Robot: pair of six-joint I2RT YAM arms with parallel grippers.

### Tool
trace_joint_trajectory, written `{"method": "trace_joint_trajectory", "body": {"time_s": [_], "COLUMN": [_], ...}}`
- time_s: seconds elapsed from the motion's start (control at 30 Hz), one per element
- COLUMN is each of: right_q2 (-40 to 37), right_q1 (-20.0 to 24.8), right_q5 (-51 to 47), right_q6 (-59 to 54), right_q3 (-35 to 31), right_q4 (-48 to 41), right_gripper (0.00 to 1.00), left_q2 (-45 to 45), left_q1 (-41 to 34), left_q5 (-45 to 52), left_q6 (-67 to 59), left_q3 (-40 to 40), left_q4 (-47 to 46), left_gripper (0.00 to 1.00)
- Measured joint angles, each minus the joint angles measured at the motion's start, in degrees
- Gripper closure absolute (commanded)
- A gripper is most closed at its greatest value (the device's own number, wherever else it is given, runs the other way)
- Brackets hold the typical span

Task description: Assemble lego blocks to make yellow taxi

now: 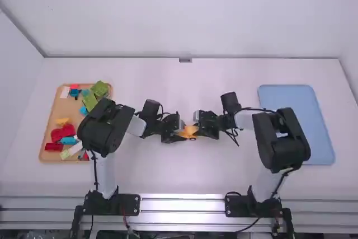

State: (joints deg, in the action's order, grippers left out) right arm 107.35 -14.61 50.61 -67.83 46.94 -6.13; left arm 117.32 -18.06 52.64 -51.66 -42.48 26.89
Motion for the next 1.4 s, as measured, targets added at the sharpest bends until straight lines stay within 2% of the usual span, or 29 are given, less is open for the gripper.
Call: {"method": "trace_joint_trajectory", "body": {"time_s": [0.17,0.4,0.43,0.5,0.53,0.57,0.63,0.67,0.77,0.83,0.9,0.93,0.97,1.0,1.03,1.2,1.3,1.4], "right_q2": [0.0,0.0,0.0,0.0,0.0,0.0,0.0,0.0,-0.2,-1.6,-4.7,-4.7,-6.3,-7.3,-7.6,-7.6,-5.3,-2.6], "right_q1": [-0.4,0.6,0.7,0.7,0.7,0.7,0.7,0.7,1.0,1.6,3.4,3.4,4.5,5.4,6.1,5.3,1.4,-0.9], "right_q5": [-0.8,-0.7,-0.5,-0.4,-0.5,-0.7,-0.1,0.1,1.7,2.5,3.2,3.2,3.5,3.5,3.4,1.8,-1.6,-2.8], "right_q6": [0.6,3.5,3.4,3.7,3.8,3.9,4.5,4.3,4.8,4.7,2.9,2.9,1.6,0.4,-0.2,-0.9,3.4,5.7], "right_q3": [-1.1,-3.7,-3.7,-3.8,-3.8,-3.8,-3.8,-3.8,-3.3,-2.8,-2.2,-2.2,-1.9,-1.7,-1.6,-2.1,-2.6,-2.6], "right_q4": [2.4,7.5,7.4,7.4,7.5,7.6,8.6,8.7,7.2,3.9,-1.2,-1.2,-3.7,-5.1,-5.9,-3.8,3.5,6.2], "right_gripper": [0.93,0.87,0.80,0.43,0.43,0.37,0.23,0.23,0.26,0.32,0.53,0.53,0.68,0.87,1.00,1.00,1.00,1.00], "left_q2": [0.0,0.0,0.0,0.0,0.0,0.0,0.0,0.0,0.0,0.0,0.0,0.0,0.0,0.0,0.0,0.0,0.0,0.0], "left_q1": [0.0,0.0,0.0,0.0,0.0,0.0,0.0,0.0,0.0,0.0,0.0,0.0,0.0,0.0,0.0,0.0,-0.1,-0.1], "left_q5": [0.0,0.0,0.1,0.2,0.2,0.2,0.2,0.2,0.2,0.2,0.2,0.2,0.2,0.2,0.2,0.2,0.2,0.3], "left_q6": [0.0,-0.5,-0.5,-0.6,-0.7,-0.7,-0.7,-0.7,-0.7,-0.7,-0.7,-0.7,-0.7,-0.7,-0.7,-0.7,-0.7,-0.7], "left_q3": [0.0,-0.4,-0.4,-0.4,-0.4,-0.4,-0.4,-0.4,-0.4,-0.4,-0.4,-0.4,-0.4,-0.4,-0.4,-0.4,-0.4,-0.5], "left_q4": [-0.2,-1.1,-1.2,-1.3,-1.3,-1.4,-1.4,-1.4,-1.4,-1.4,-1.4,-1.4,-1.4,-1.4,-1.3,-1.3,-1.4,-1.6], "left_gripper": [0.50,0.50,0.49,0.49,0.49,0.49,0.48,0.48,0.47,0.47,0.46,0.46,0.46,0.46,0.46,0.46,0.47,0.47]}}
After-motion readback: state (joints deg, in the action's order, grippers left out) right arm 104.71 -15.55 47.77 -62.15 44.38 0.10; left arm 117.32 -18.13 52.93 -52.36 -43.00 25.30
